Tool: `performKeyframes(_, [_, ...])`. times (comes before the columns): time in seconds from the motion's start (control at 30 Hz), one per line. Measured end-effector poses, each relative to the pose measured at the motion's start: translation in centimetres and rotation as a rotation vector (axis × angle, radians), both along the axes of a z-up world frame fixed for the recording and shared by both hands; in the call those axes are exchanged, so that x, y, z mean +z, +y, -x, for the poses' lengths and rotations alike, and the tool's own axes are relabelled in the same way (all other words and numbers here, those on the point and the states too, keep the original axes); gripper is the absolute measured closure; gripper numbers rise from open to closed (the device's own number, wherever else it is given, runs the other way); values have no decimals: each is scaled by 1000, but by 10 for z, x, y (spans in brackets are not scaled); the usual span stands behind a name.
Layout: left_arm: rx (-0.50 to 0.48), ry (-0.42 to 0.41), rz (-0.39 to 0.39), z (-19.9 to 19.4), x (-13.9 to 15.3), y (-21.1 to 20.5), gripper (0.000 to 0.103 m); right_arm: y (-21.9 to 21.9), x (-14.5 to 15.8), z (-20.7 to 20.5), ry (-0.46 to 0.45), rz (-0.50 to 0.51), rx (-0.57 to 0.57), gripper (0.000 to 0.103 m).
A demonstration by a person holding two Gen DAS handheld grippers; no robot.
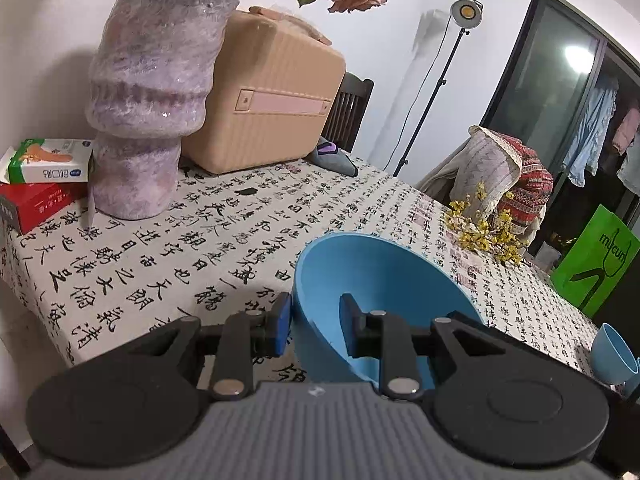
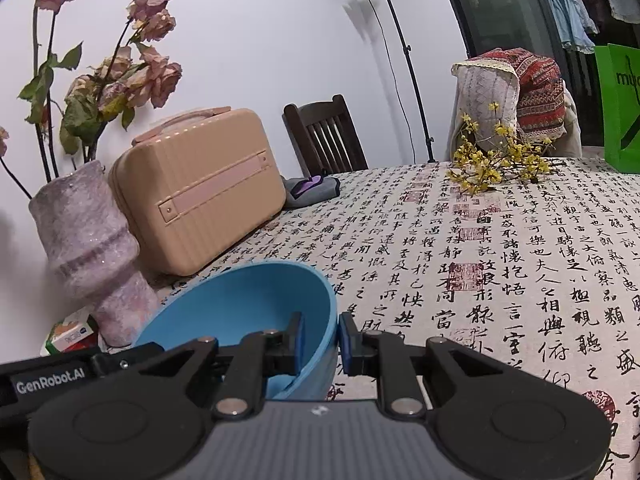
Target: Organize plates and bowls
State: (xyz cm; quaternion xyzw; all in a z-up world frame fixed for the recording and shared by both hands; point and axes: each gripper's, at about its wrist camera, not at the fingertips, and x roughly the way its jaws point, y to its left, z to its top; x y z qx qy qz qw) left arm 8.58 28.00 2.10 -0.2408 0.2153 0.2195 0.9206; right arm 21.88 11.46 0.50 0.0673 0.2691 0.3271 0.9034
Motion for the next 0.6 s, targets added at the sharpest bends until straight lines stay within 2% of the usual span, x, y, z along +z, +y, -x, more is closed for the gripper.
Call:
performKeyframes(0.37, [-13, 21, 17, -3, -13, -1, 77, 1, -11, -2, 5, 26, -3, 86])
performKeyframes(0.6, [-24, 14, -2, -2, -14, -7, 76, -3, -16, -5, 18, 25, 0, 85])
